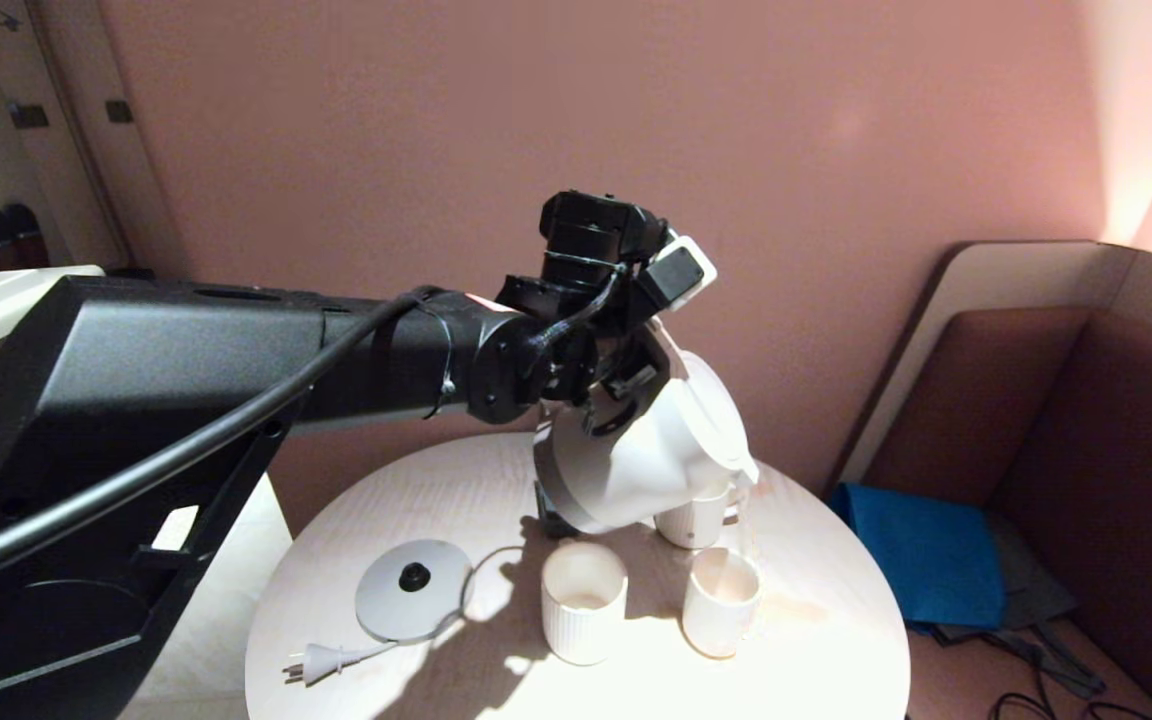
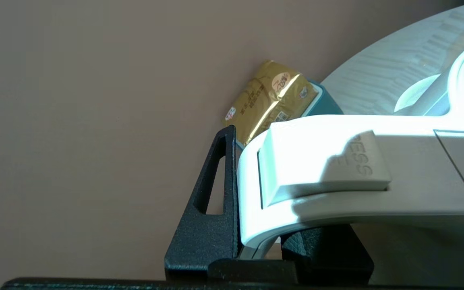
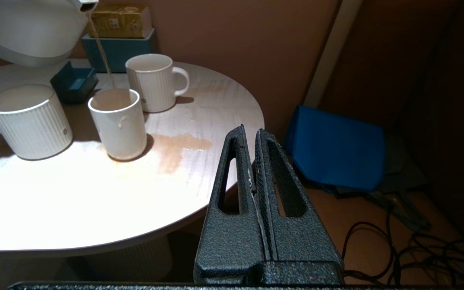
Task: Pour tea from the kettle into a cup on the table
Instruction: Pour water into another cup
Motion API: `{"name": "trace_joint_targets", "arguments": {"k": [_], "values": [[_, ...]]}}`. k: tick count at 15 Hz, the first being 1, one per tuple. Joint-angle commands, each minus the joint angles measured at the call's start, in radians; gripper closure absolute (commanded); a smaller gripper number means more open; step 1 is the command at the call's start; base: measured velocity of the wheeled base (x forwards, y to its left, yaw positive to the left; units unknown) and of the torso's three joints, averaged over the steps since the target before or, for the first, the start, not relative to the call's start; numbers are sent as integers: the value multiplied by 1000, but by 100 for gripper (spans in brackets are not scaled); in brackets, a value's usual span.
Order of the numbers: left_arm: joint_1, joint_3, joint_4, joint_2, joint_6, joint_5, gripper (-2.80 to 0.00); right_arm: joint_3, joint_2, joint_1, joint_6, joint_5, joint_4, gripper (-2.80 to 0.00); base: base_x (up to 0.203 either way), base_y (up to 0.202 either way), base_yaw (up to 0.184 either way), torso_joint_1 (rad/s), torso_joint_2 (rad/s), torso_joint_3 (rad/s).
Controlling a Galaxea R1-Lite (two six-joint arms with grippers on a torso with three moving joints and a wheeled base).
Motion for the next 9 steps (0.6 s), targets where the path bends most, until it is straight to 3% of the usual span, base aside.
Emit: {"name": "trace_joint_targets", "arguments": {"k": [1,9], "values": [[0,0,0,0,4,3,0,0,1,0,0,0,0,0,0,0,0,0,0,0],[3,6,0,-3,4,3,0,0,1,0,0,0,0,0,0,0,0,0,0,0]]}}
